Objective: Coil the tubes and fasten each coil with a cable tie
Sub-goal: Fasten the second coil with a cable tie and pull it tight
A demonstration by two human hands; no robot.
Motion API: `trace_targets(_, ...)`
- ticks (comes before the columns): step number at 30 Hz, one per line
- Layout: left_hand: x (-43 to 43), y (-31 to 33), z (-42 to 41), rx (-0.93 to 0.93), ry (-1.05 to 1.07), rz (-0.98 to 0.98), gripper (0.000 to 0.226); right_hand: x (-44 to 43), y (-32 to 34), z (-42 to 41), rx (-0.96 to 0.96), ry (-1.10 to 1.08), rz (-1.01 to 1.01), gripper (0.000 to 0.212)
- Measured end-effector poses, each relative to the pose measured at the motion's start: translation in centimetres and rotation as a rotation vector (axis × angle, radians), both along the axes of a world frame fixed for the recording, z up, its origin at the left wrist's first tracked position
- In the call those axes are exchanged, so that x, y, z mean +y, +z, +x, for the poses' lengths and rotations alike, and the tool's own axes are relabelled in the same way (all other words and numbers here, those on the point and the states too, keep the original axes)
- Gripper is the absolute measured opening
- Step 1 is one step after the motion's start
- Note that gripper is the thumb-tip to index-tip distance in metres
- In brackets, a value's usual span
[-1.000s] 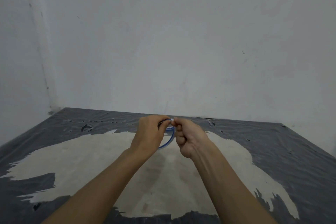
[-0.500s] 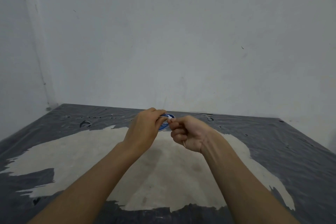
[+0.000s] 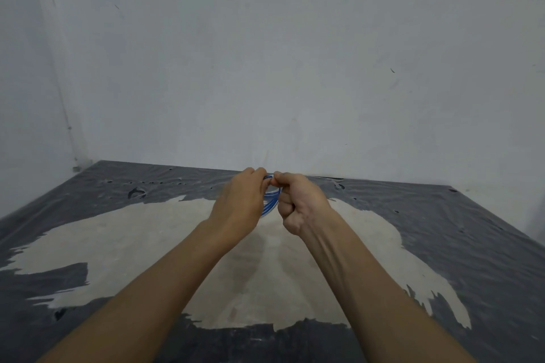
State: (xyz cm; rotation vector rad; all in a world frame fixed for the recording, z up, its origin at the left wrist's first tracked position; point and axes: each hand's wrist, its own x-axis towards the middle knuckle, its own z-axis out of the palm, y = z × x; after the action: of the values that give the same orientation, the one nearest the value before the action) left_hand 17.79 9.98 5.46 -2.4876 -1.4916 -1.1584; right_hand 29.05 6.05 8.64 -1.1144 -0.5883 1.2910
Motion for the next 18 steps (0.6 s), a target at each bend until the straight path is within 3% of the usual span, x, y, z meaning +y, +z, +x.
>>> trace_targets(4, 0.2, -0.1, -0.3, -0.157, -0.031, -0.055, 0.032, 0.0, 0.6, 1.0, -0.133, 0.154, -0.014, 0.028)
trace_targets(7, 0.0, 0.6, -0.4, -0.290, -0.065, -0.230, 0.031, 0.1, 0.5, 1.9, -0.185, 0.180, -0.027, 0.047)
trace_targets(10, -0.1, 0.7, -0.6, -0.606, -0.139, -0.540, 0.032, 0.3, -0.7, 2.5, -0.500, -0.043, -0.003, 0.038)
trace_targets(12, -0.1, 0.4, -0.8, -0.807, -0.159, -0.719, 0.033, 0.3, -2.0, 2.8, -0.661, 0.008, 0.002, 0.033)
trace_targets(14, -0.3, 0.3, -0.7, -0.993, -0.135, -0.841, 0.032, 0.4, -3.2, 2.7, -0.566, 0.141, -0.026, 0.027)
trace_targets(18, -0.5, -0.2, -1.7, -1.199, -0.208, -1.151, 0.010, 0.7, -3.9, 2.5, -0.125, 0.066, -0.009, 0.008)
